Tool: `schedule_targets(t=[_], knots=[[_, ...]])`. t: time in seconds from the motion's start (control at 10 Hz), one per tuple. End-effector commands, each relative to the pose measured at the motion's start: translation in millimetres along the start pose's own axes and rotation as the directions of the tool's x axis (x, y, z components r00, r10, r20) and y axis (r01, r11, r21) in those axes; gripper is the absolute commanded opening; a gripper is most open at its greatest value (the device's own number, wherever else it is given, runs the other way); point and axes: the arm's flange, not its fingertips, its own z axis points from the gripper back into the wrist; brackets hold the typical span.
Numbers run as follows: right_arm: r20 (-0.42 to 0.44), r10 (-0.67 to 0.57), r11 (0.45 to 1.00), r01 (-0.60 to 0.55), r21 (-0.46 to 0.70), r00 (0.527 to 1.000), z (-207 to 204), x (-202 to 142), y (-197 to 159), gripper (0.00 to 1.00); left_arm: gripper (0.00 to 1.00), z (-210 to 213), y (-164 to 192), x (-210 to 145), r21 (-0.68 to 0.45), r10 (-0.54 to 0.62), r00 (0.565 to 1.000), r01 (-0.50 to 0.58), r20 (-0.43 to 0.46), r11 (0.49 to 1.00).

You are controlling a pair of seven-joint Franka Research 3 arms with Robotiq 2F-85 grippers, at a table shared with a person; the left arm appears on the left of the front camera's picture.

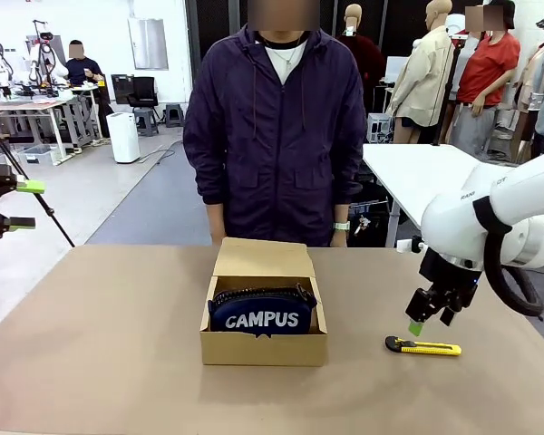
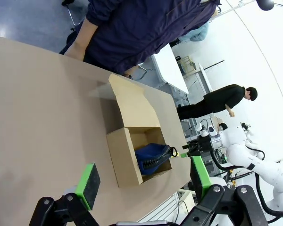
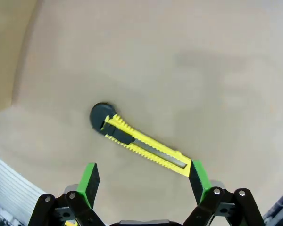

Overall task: Pack the items into the box.
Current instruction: Pick up the item indicated by the person and place it inside the Mailer Box.

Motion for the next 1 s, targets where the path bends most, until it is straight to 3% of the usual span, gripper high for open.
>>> schedule_targets(t=[0.0, 0.2, 0.3, 0.4, 0.5, 0.6, 0.9], knots=[[0.012, -0.05, 0.998, 0.051, -0.028, 0.999, 7, -1, 4, 1.0, 1.0, 3, -1, 1, 0.004, 0.005, 1.0, -0.005, -0.012, 1.0], [-0.01, -0.007, 1.0, 0.007, -0.02, 1.0, 1, 2, 6, 1.0, 1.0, 3, -1, 1, 0.004, 0.005, 1.0, -0.005, -0.012, 1.0], [0.001, 0.159, 0.985, -0.158, 0.064, 0.987, 1, 3, 8, 1.0, 1.0, 3, -1, 1, 0.004, 0.005, 1.0, -0.005, -0.012, 1.0], [-0.094, 0.342, 0.938, -0.333, 0.097, 0.935, -1, 4, 4, 1.0, 1.0, 3, -1, 1, 0.004, 0.005, 1.0, -0.005, -0.012, 1.0], [-0.14, 0.609, 0.793, -0.592, 0.148, 0.781, -4, 5, 8, 1.0, 1.0, 3, -1, 1, 0.004, 0.005, 1.0, -0.005, -0.012, 1.0], [-0.159, 0.743, 0.669, -0.727, 0.156, 0.65, -6, 4, 13, 1.0, 1.0, 3, -1, 1, 0.004, 0.005, 1.0, -0.005, -0.012, 1.0], [-0.129, 0.915, 0.393, -0.917, 0.066, 0.383, -10, 4, 28, 1.0, 1.0, 3, -1, 1, 0.004, 0.005, 1.0, -0.005, -0.012, 1.0]])
